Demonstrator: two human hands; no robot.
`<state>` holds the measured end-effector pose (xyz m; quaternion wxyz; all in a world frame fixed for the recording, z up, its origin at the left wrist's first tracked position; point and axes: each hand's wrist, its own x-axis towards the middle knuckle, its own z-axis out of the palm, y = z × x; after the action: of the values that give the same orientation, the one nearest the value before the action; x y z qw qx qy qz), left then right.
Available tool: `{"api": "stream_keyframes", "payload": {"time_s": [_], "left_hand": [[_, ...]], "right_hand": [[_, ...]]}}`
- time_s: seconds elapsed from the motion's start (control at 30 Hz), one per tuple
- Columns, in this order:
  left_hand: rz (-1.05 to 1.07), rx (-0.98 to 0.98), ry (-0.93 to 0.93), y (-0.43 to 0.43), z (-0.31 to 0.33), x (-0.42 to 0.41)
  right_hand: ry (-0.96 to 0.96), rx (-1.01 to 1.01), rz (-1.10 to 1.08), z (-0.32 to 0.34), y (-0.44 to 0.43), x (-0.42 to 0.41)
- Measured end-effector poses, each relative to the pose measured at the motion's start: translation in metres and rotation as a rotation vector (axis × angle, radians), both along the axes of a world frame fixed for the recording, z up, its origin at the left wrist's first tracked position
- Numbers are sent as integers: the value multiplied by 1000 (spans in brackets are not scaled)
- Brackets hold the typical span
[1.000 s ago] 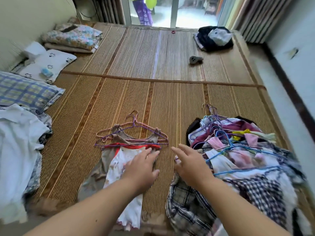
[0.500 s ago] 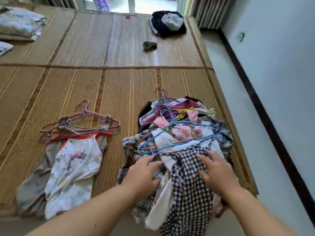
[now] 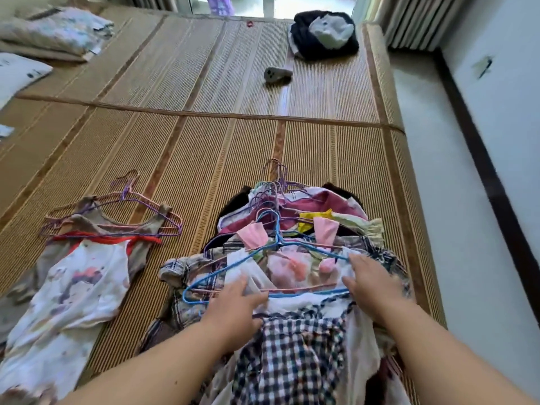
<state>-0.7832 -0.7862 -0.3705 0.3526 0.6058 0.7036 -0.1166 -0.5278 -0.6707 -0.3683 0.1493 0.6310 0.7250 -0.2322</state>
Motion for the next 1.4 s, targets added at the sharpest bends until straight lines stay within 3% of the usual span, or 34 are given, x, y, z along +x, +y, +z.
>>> {"api": "stream_keyframes", "payload": {"time_s": [0.13,0.3,0.43,0.53,0.73,0.87,1.03,1.17,1.4], "left_hand": [[50,42,1,-2,-2,4],[186,151,34,-12,26,-10],[279,252,75,-20,71,-38],[343,282,8,-28,107,-60],[401,320,-229,-78,184,-98],[461,393,-212,-133,222,-141],[571,455,-111,-211,253,-223],[705,564,-145,-274,273,-300],[693,615,-75,-345,301,-474]], "right_hand": [[-46,87,-19,-10,10,-5],[334,151,-120,16,-2,5],[535,203,-52,69,-22,11],[667,241,-65,116,-38,17],[702,201,-45,187,-69,-4],[672,229,44,216,-90,-55],[574,343,308,249,-128,-160],[552,344,488,273,-166,-261],[557,346,462,282,-240,-431]]}}
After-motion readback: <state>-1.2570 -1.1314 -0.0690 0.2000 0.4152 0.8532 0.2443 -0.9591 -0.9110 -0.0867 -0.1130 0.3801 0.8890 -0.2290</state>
